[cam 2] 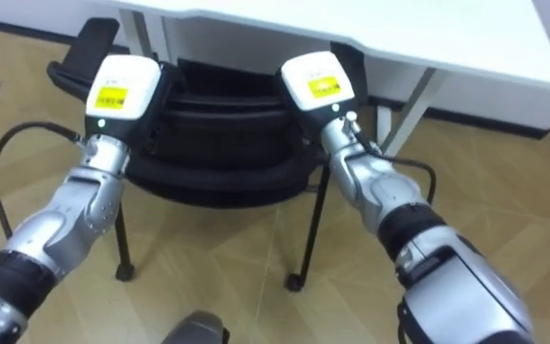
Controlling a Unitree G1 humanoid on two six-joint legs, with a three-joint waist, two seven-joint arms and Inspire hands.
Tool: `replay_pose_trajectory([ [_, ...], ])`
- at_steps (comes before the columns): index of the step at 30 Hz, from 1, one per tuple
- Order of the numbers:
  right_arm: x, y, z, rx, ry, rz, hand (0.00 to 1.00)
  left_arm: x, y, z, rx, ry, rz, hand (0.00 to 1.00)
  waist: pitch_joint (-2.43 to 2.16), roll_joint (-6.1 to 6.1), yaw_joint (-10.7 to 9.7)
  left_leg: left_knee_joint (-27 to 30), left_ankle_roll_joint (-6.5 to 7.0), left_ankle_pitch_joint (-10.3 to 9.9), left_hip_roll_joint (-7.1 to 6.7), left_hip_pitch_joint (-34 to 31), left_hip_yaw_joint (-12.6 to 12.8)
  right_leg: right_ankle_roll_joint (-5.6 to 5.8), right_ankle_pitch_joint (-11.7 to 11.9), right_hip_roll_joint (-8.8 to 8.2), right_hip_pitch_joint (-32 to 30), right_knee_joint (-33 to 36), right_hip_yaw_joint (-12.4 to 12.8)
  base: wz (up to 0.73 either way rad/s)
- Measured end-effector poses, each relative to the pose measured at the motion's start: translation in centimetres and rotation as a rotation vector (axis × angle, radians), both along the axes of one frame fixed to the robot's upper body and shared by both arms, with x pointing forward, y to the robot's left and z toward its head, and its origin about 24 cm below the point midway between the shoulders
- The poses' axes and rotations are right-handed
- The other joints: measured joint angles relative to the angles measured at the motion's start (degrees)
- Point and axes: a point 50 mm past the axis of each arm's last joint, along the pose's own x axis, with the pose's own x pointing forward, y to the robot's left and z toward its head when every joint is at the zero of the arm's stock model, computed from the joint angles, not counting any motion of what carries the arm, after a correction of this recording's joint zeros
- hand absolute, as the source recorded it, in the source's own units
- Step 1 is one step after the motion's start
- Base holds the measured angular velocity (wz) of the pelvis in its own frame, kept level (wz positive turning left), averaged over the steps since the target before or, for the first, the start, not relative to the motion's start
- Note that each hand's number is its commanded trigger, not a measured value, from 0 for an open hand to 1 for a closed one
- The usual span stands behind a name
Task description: Push chair
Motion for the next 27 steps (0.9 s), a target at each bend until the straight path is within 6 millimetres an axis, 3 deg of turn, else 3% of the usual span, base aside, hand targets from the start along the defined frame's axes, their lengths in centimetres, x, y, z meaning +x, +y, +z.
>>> replay_pose_trajectory([
  [2,0.1,-0.1,0.0,0.002,0.008,-0.008,1.0,0.4,-0.1,0.1,0.009,0.002,-0.009,1.0,-0.02,-0.39,-1.3,-0.4,0.04,0.4,0.22,-0.1,0.2,0.18,0.3,0.28,-0.1,-0.6,0.0,-0.06],
  [4,0.2,-0.2,0.1,0.008,0.011,-0.013,1.0,0.7,-0.3,0.6,0.017,-0.009,-0.019,1.0,-0.09,-0.45,-2.5,-0.7,-0.04,0.6,1.95,-0.3,1.0,-0.03,1.5,1.93,-0.3,-2.5,0.3,-0.23],
  [8,0.3,-0.3,0.4,0.001,0.008,-0.003,1.0,0.8,-0.2,0.8,0.021,-0.013,-0.02,1.0,-0.18,-0.61,-5.5,-0.8,0.04,0.6,3.39,-0.2,2.5,0.07,1.7,3.24,-1.1,-3.2,1.4,-0.24],
  [10,0.3,-0.2,0.4,-0.019,0.008,0.009,1.0,0.8,-0.1,0.8,0.021,-0.008,-0.021,1.0,-0.19,-0.61,-7.0,-1.2,-0.41,0.5,4.64,1.0,3.3,-0.48,1.4,4.54,-1.2,-3.6,2.3,-0.32],
  [14,0.4,-0.7,0.5,-0.051,0.014,0.003,1.0,0.5,-0.7,0.5,0.03,-0.012,-0.043,1.0,-0.31,-0.39,-6.4,-1.7,-2.34,0.4,6.96,3.0,4.4,-2.01,0.2,7.19,-0.5,-3.6,2.8,-0.22],
  [16,0.3,-0.5,0.3,-0.065,0.024,0.011,1.0,0.5,-0.6,0.2,0.023,0.004,-0.029,1.0,-0.44,0.07,-5.6,-0.7,-3.34,1.4,7.8,3.5,3.1,-3.08,-1.1,7.92,1.3,-3.0,1.0,0.22],
  [20,-0.3,-0.9,-0.8,-0.051,0.072,-0.003,1.0,0.3,-0.9,-0.6,0.034,0.043,-0.046,1.0,-0.38,0.82,-5.6,6.4,-1.67,4.1,8.1,2.4,-1.0,-2.81,-4.9,8.28,5.2,-1.0,-0.5,0.25],
  [23,-0.6,-1.1,-1.3,-0.053,0.097,-0.004,1.0,0.2,-1.1,-1.0,0.029,0.071,-0.048,1.0,-0.35,0.72,-5.7,8.6,-1.67,4.9,7.97,2.6,-1.1,-2.55,-6.7,7.61,6.4,1.1,-0.5,0.17],
  [26,-0.6,-1.1,-1.2,-0.057,0.093,-0.003,1.0,0.2,-1.0,-1.2,0.021,0.081,-0.044,1.0,-0.23,0.51,-6.9,9.4,-1.54,5.8,7.49,1.6,-0.9,-2.65,-7.5,6.87,6.3,2.0,-0.2,0.24],
  [27,-0.6,-1.1,-1.3,-0.058,0.096,-0.005,1.0,0.2,-1.1,-1.3,0.021,0.084,-0.044,1.0,-0.1,-0.17,-7.3,10.7,-0.74,7.6,7.07,0.3,-0.8,-2.88,-7.5,6.89,6.5,2.1,0.9,0.4],
])
